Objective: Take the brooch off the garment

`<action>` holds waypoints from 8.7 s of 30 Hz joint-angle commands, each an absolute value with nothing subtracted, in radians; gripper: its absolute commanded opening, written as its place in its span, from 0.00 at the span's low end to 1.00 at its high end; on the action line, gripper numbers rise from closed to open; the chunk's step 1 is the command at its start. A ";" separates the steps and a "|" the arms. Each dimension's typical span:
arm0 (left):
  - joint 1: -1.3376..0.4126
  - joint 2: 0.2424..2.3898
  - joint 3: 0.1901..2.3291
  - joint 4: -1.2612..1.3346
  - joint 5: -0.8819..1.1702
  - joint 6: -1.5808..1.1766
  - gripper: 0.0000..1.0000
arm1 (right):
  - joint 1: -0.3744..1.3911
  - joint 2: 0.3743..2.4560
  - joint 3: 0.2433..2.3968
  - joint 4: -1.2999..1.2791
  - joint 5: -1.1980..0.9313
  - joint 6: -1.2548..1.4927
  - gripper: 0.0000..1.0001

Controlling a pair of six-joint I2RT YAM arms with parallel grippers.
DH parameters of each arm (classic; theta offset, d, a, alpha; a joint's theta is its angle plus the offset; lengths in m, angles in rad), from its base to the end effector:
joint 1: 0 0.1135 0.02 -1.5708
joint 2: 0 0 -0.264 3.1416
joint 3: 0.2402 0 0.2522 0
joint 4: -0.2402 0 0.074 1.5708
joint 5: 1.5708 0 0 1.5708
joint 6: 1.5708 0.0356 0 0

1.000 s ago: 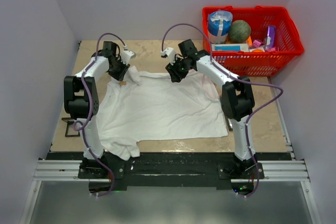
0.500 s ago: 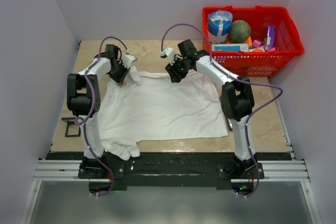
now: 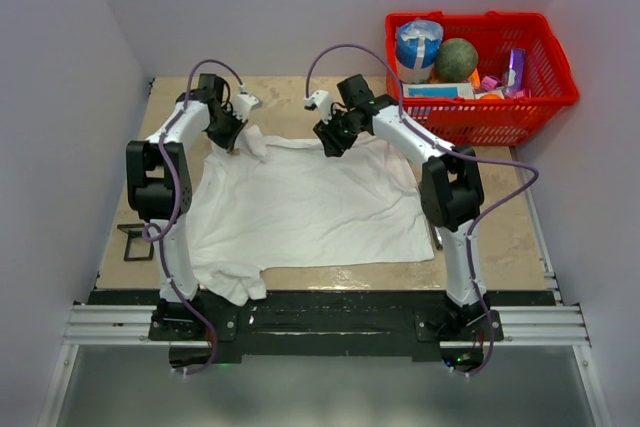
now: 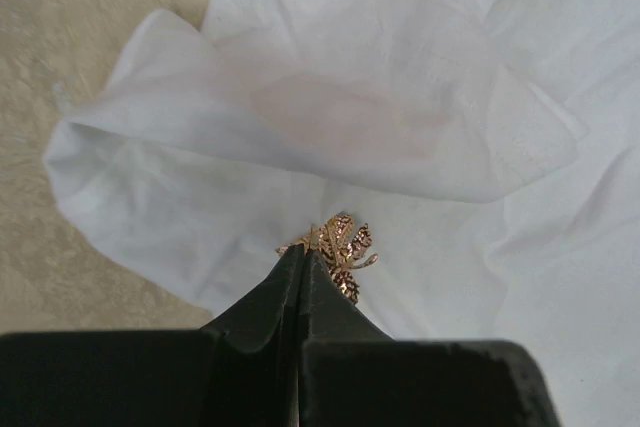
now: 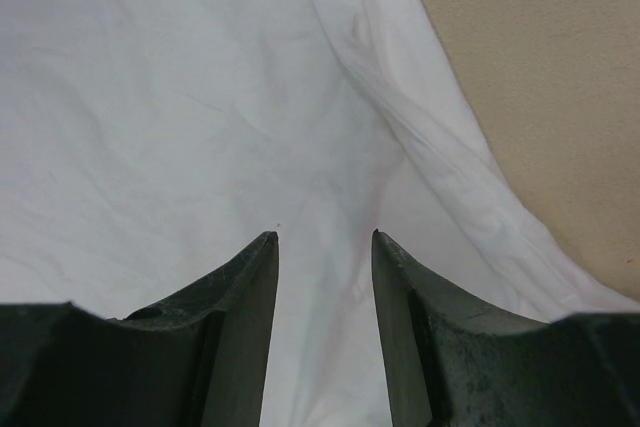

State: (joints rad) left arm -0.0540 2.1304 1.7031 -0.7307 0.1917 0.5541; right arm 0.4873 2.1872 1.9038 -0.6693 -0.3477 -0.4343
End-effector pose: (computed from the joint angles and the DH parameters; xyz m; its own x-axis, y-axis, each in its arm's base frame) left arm 0.4506 -0.0312 0.1905 -0.7098 0.5557 -0.4330 0.5912 0.8041 0.0627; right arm 0.4245 0.2387 0.2304 -0.3946 -0.6568 -0.6425 -0.8606 0.5092 0.0081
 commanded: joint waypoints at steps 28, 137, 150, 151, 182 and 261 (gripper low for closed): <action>-0.012 1.931 1.582 -0.675 0.186 0.147 0.40 | 0.518 2.212 2.026 -0.641 -0.422 -0.388 0.46; 0.172 2.088 1.318 -0.563 1.035 -0.006 0.35 | 0.690 2.559 2.237 -0.457 -0.589 0.021 0.53; 0.172 2.111 1.270 -0.463 1.035 -0.133 0.16 | 0.704 2.591 2.256 -0.449 -0.518 0.055 0.57; 0.170 2.111 1.269 -0.462 1.035 -0.138 0.15 | 0.707 2.592 2.258 -0.449 -0.514 0.055 0.57; 0.163 2.164 1.272 -0.437 0.965 -0.184 0.13 | 0.752 2.646 2.284 -0.497 -0.402 -0.027 0.55; 0.140 2.175 1.266 -0.396 0.937 -0.272 0.15 | 0.795 2.666 2.203 -0.621 -0.341 -0.278 0.50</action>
